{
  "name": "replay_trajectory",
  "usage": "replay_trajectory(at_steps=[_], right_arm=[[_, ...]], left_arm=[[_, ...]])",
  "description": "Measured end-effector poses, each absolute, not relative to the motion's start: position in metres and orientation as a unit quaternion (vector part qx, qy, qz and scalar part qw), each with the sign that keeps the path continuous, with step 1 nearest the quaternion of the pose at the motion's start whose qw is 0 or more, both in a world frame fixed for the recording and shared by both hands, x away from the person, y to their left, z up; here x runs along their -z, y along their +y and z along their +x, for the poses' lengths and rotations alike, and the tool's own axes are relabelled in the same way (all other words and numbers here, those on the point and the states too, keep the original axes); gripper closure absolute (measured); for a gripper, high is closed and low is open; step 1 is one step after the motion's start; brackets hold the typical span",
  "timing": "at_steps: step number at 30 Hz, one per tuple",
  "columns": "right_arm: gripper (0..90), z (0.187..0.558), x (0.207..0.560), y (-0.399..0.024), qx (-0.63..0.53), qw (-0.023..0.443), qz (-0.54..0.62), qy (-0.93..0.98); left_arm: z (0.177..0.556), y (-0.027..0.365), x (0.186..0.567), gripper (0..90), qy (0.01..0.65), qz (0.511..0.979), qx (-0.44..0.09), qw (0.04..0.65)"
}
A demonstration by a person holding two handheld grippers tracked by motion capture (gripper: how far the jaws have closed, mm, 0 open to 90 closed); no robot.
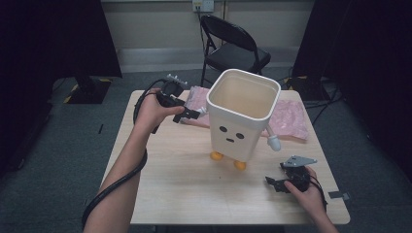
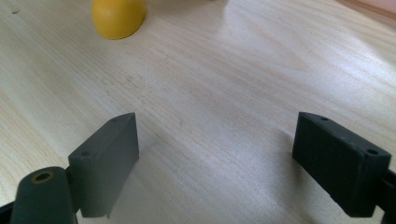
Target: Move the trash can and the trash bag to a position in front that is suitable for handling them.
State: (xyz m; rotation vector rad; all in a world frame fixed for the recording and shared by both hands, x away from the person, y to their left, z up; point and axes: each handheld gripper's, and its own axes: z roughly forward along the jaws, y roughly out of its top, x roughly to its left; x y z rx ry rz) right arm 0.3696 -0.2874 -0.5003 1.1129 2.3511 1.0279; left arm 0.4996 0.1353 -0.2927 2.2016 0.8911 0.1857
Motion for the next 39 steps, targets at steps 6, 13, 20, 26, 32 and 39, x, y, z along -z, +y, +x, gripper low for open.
replay_trajectory(at_steps=[6, 13, 20, 26, 32, 39], right_arm=[[13.4, 0.37, 0.5, -0.288, -0.363, 0.171, 0.391, 0.829], [13.3, 0.37, 0.5, -0.288, -0.363, 0.171, 0.391, 0.829], [13.3, 0.37, 0.5, -0.288, -0.363, 0.17, 0.391, 0.829], [13.3, 0.37, 0.5, -0.288, -0.363, 0.17, 0.391, 0.829], [13.3, 0.37, 0.5, -0.288, -0.362, 0.171, 0.39, 0.829], [13.3, 0.37, 0.5, -0.288, -0.363, 0.171, 0.39, 0.829]], left_arm=[[0.501, 0.133, 0.276, 18.6, 0.346, 0.86, -0.067, 0.369], [0.501, 0.131, 0.251, 18.6, 0.342, 0.859, -0.069, 0.374], [0.502, 0.126, 0.224, 18.3, 0.341, 0.865, -0.068, 0.361], [0.5, 0.116, 0.206, 19.0, 0.346, 0.858, -0.061, 0.375], [0.495, 0.099, 0.192, 18.2, 0.34, 0.859, -0.061, 0.378], [0.494, 0.078, 0.188, 22.1, 0.343, 0.861, -0.055, 0.373]])
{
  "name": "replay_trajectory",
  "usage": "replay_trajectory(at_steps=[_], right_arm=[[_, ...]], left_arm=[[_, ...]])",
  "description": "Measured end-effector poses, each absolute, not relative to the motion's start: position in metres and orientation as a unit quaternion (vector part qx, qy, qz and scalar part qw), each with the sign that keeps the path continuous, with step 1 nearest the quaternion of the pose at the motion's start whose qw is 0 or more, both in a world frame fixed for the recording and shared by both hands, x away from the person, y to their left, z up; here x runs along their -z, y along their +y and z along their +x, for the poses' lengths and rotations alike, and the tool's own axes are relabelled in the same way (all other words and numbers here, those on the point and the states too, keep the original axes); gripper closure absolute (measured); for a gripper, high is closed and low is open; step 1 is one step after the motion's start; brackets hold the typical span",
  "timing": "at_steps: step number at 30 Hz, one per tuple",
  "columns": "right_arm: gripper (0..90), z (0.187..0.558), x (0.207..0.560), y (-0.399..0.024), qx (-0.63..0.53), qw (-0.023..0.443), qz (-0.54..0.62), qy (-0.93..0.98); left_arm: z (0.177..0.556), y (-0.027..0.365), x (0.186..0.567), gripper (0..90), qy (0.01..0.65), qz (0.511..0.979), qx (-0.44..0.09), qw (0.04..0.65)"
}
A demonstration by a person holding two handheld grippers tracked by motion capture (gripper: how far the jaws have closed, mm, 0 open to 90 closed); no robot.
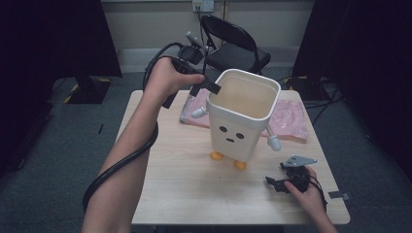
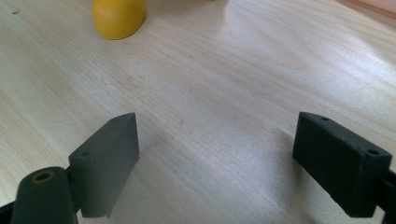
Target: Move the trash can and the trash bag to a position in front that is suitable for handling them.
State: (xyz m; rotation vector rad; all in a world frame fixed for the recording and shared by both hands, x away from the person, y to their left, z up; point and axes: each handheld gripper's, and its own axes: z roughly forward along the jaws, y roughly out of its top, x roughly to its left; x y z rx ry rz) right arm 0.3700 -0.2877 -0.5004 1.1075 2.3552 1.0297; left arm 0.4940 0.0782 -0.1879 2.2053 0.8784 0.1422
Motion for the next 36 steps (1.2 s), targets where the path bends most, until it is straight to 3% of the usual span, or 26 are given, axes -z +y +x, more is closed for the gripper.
replay_trajectory(at_steps=[8, 10, 16, 36], right_arm=[[13.3, 0.37, 0.5, -0.288, -0.363, 0.17, 0.391, 0.829], [13.3, 0.37, 0.5, -0.288, -0.363, 0.171, 0.39, 0.829], [13.3, 0.37, 0.5, -0.288, -0.363, 0.17, 0.39, 0.829], [13.2, 0.371, 0.5, -0.288, -0.364, 0.169, 0.388, 0.83]], left_arm=[[0.499, 0.047, 0.197, 48.9, 0.379, 0.861, -0.101, 0.324], [0.499, 0.042, 0.198, 59.9, 0.386, 0.861, -0.109, 0.312], [0.502, 0.034, 0.202, 73.4, 0.399, 0.857, -0.139, 0.294], [0.505, 0.037, 0.186, 79.8, 0.447, 0.823, -0.129, 0.327]])
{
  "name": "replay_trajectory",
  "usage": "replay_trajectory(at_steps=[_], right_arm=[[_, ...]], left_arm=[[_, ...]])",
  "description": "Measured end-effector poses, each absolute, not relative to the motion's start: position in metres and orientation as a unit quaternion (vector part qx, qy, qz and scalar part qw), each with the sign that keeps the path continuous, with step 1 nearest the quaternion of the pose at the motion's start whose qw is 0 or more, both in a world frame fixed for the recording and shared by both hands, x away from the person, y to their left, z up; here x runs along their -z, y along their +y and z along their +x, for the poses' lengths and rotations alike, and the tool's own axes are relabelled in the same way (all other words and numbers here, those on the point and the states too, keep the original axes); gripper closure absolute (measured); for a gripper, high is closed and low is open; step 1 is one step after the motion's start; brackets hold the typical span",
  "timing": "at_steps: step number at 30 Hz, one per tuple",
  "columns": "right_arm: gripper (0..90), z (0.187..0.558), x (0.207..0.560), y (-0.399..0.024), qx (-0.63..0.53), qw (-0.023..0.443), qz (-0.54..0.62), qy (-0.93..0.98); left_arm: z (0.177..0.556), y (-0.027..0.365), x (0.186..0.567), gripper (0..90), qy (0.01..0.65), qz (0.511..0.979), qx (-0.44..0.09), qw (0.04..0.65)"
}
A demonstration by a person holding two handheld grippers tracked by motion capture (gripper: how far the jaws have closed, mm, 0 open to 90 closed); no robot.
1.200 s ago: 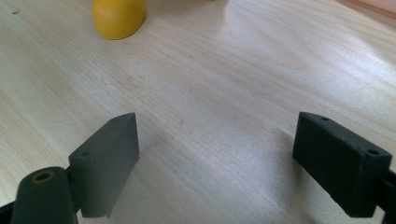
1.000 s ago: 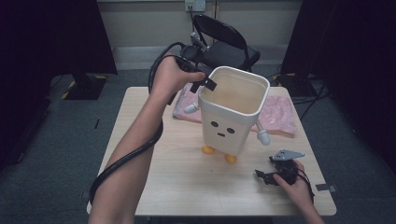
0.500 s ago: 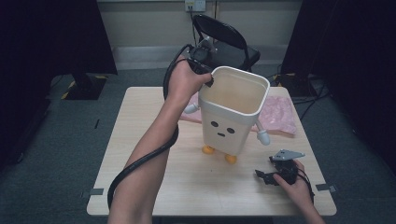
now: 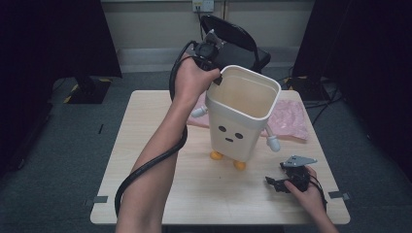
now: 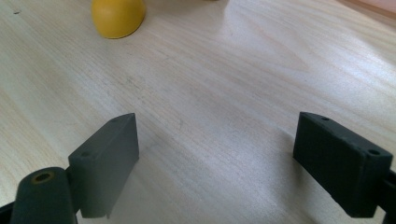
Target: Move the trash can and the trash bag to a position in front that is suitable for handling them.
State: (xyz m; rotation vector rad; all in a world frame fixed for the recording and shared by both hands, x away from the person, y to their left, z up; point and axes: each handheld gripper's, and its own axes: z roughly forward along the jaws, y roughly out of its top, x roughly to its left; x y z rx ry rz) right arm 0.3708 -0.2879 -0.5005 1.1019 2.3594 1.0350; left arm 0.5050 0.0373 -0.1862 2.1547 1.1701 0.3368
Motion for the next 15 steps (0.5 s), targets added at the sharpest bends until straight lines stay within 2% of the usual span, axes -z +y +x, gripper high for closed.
replay_trajectory(at_steps=[15], right_arm=[[13.2, 0.3709, 0.5004, -0.288, -0.364, 0.167, 0.388, 0.83]], left_arm=[[0.5098, 0.033, 0.1799, 81.6, 0.449, 0.82, -0.138, 0.328]])
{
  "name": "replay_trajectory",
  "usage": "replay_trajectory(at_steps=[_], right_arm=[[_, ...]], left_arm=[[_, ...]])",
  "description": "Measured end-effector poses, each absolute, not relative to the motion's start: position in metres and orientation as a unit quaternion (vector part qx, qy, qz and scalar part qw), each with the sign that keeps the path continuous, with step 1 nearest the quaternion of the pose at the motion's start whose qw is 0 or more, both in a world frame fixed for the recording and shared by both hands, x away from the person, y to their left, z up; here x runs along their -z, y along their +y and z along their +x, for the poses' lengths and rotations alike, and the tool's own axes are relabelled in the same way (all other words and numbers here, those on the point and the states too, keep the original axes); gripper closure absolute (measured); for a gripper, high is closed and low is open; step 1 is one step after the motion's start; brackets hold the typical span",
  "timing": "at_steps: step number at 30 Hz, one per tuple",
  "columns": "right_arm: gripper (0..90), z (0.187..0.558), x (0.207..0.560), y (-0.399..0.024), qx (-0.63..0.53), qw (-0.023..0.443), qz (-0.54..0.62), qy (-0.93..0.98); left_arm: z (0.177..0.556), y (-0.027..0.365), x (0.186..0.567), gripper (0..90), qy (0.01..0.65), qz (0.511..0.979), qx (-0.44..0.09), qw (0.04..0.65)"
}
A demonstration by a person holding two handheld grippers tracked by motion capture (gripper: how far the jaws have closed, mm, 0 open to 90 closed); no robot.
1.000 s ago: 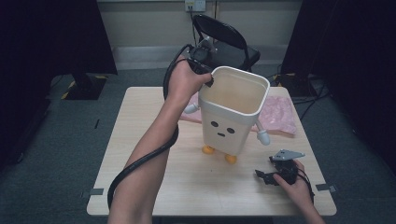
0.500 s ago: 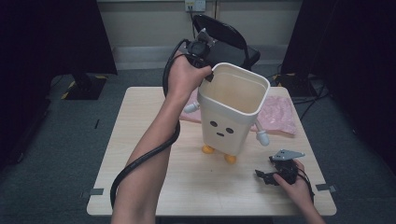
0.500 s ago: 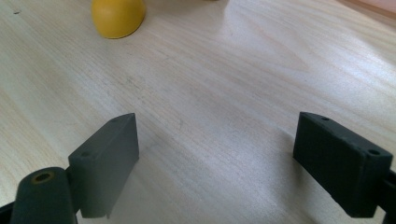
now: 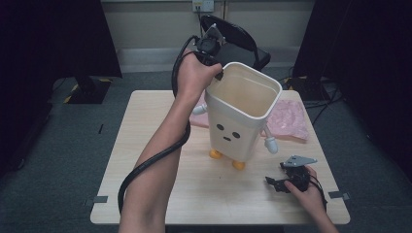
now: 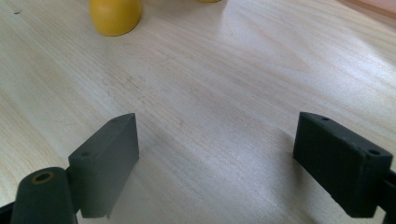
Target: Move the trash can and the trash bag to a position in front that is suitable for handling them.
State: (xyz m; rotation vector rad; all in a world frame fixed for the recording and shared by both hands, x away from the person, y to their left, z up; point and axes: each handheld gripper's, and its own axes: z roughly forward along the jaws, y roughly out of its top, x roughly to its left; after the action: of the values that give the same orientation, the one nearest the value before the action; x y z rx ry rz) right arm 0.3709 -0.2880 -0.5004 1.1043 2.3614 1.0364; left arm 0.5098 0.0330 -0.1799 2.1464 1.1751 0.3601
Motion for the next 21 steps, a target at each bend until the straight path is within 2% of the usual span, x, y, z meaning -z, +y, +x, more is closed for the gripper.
replay_trajectory(at_steps=[21], right_arm=[[13.1, 0.3712, 0.5005, -0.2881, -0.365, 0.168, 0.386, 0.83]], left_arm=[[0.5097, 0.0412, 0.1781, 80.2, 0.446, 0.812, -0.123, 0.357]])
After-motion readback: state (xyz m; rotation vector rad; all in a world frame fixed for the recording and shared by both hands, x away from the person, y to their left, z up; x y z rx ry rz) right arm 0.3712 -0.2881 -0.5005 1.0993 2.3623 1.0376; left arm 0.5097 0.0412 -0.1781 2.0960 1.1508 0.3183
